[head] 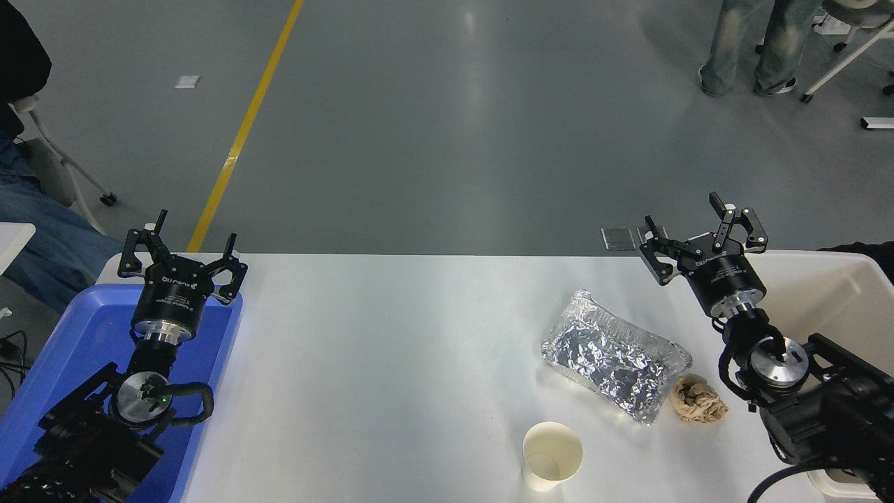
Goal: Pick up paper cup place in dustbin
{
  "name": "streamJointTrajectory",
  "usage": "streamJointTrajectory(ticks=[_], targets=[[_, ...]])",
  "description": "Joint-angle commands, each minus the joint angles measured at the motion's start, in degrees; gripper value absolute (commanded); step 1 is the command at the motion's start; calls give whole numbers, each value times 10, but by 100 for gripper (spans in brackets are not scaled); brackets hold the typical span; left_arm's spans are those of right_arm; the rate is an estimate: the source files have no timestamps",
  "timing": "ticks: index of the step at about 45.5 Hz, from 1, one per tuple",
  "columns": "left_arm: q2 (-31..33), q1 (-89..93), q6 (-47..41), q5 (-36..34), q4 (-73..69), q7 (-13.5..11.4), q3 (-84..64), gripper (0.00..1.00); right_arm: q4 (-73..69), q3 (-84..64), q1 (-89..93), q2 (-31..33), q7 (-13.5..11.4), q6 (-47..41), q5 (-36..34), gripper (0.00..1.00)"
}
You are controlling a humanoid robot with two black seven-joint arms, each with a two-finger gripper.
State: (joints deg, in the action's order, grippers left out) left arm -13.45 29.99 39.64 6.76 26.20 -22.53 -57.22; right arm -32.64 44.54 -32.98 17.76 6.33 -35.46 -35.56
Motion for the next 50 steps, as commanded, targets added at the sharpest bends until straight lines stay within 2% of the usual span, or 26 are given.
streamJointTrajectory(ticks=[1,12,18,24,31,33,43,50], targets=[[0,0,0,-3,0,-2,1,100,-1,-2,4,0,0,-1,1,100],[-1,1,0,-2,0,-1,0,100,-4,-13,-9,1,-2,-1,24,100],[-1,2,0,-2,1,-1,1,100,-15,-55,-52,11,-3,0,92,100],[-1,2,0,-2,0,-1,1,100,-36,-124,-118,56,-11,-1,202,100],[-1,1,0,-2,0,-1,1,100,-93,-269,-232,123,-13,-1,333,100],[-1,2,0,-2,1,-1,1,100,-119,-351,-296,146,-23,-2,376,100],[-1,1,-1,-1,0,-1,0,100,-208,-639,-504,162,-32,-8,493,100],[-1,1,0,-1,1,-1,0,100,-298,-825,-649,159,-36,-30,525,100]])
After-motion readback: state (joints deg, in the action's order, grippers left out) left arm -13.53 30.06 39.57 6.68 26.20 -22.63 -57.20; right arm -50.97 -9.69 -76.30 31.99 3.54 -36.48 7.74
